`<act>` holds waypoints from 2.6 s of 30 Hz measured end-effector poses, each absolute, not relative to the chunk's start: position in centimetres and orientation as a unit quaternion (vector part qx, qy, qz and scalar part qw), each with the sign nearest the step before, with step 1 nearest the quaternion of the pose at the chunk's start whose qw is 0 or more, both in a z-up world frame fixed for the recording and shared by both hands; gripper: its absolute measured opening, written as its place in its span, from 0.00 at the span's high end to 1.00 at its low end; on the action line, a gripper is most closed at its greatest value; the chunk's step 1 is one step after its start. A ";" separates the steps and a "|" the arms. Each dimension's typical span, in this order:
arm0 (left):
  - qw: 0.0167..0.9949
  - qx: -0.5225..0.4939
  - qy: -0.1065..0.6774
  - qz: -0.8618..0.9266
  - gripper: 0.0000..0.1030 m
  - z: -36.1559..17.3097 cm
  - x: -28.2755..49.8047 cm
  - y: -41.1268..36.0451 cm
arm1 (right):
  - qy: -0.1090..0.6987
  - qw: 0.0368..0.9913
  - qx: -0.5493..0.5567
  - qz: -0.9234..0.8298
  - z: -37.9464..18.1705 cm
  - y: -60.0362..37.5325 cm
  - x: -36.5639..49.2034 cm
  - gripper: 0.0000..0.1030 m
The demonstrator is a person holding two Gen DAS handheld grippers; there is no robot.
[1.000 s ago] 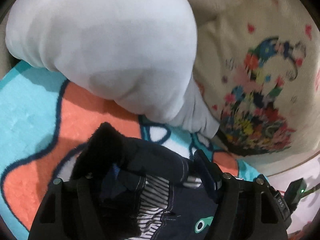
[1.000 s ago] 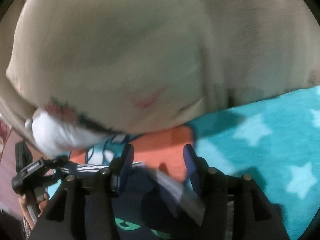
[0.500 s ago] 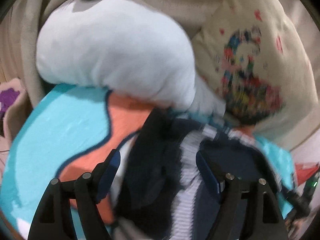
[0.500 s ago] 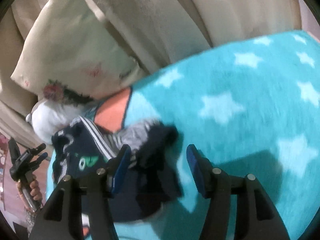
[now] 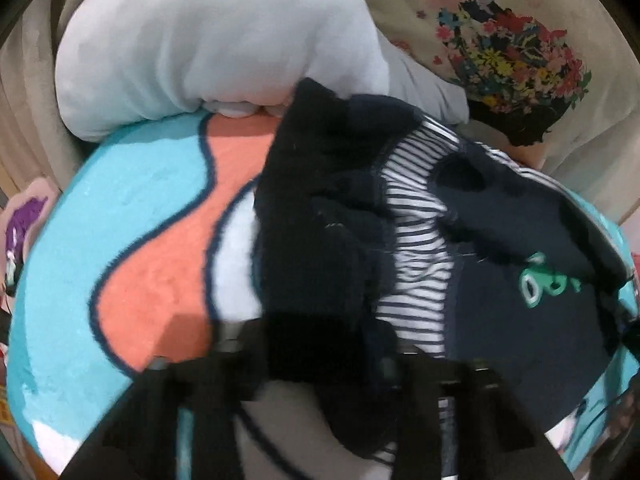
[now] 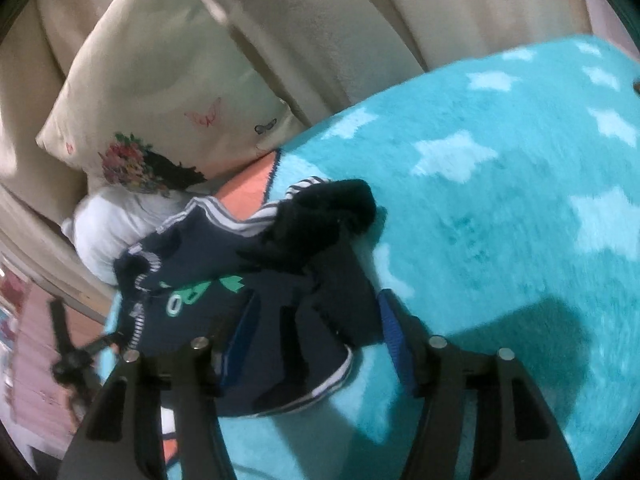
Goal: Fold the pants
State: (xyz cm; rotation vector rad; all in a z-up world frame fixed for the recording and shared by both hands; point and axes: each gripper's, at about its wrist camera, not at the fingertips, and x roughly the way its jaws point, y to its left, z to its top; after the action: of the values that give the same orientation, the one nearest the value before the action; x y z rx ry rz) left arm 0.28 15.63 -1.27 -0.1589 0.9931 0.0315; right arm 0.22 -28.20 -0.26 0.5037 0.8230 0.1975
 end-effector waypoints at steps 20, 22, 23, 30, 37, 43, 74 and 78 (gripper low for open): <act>0.899 -0.065 0.427 0.069 0.79 3.5 -6.6 16.5 | 0.419 0.869 0.253 0.075 1.4 -33.0 -2.6 0.85; 0.901 -0.068 0.424 0.063 0.76 3.6 -6.7 16.6 | 0.407 0.887 0.214 0.032 2.2 -33.4 -2.9 0.80; 0.902 -0.070 0.421 0.058 0.69 3.7 -6.8 16.6 | 0.401 0.893 0.203 0.025 2.6 -33.5 -3.0 0.76; 0.910 -0.062 0.409 0.006 0.42 5.2 -4.4 13.3 | 0.342 0.931 0.102 0.077 8.6 -30.0 -0.4 0.47; 0.901 -0.009 0.433 -0.033 0.39 4.8 1.9 10.0 | 0.389 0.912 -0.007 0.129 7.7 -23.6 5.4 0.40; 0.899 0.073 0.428 -0.062 0.38 4.5 6.3 7.3 | 0.415 0.899 -0.053 0.130 5.8 -22.2 8.5 0.40; 0.868 0.111 0.471 -0.110 0.91 0.4 11.6 5.1 | 0.472 0.864 -0.059 0.164 2.4 -18.6 12.9 0.97; 0.881 0.112 0.448 -0.103 0.93 1.7 9.0 4.9 | 0.449 0.878 -0.053 0.157 3.7 -18.7 11.6 0.97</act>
State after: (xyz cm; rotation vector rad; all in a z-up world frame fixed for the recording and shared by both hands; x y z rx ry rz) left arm 9.04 4.91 1.75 0.2328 0.9337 -0.2140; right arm 11.64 -18.70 3.73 -0.1108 0.9370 0.3279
